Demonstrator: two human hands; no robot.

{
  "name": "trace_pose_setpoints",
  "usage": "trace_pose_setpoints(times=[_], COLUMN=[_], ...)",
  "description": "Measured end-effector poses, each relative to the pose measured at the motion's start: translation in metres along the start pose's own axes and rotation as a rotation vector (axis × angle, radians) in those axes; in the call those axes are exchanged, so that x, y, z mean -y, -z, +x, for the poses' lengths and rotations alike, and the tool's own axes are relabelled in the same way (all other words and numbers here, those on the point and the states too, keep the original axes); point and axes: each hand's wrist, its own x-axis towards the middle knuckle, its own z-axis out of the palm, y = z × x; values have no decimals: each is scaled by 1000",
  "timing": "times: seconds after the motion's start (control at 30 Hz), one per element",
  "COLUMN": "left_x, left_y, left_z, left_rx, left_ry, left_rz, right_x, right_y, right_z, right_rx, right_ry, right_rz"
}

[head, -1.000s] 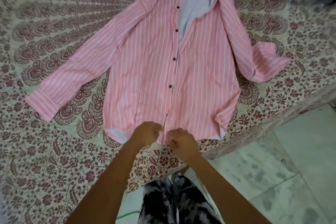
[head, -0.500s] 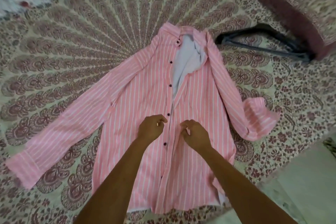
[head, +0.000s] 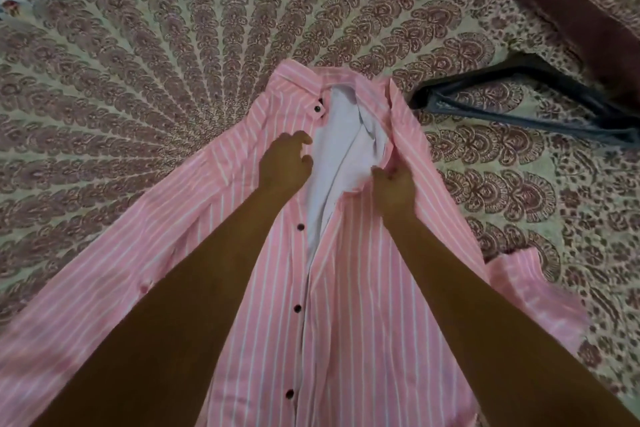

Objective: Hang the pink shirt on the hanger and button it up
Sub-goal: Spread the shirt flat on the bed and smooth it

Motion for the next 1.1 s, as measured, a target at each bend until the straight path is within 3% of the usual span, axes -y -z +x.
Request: trace_pose_setpoints(times=[0.13,0.23,0.33,0.43,0.5,0.57,0.67,0.77,0.87,0.97,1.1], left_x=[-7,-9,-11,-6,6,22,33,25,18,22,26], left_y=[-3,-2,-3,0,7,12,15,10,0,-4,-7], left_z=[39,63,82,93,95,94,87,77,66,63,50], left_rx=[-25,-9,44,-23,-84,-111,-121,-94,15,-36,-49], left_ry=[-2,0,-46,6,71,116,93,42,92,241,291], left_rz=[94,252,304,351,289,180,40,-138,-210,-351,-501], right_x=[37,59,78,77,66,54,50,68,77,70,62], right_y=[-14,-23,-38,-56,-62,-62,-58,-57,-62,-61,-61], right_z=[28,43,43,47,52,56,63,69,75,76,77], right_rx=[-44,-31,185,415,452,422,261,145,272,401,347], right_ry=[-96,97,414,486,465,562,764,790,825,764,786], right_rz=[180,28,-131,-99,-93,-177,-422,-489,-636,-816,-719])
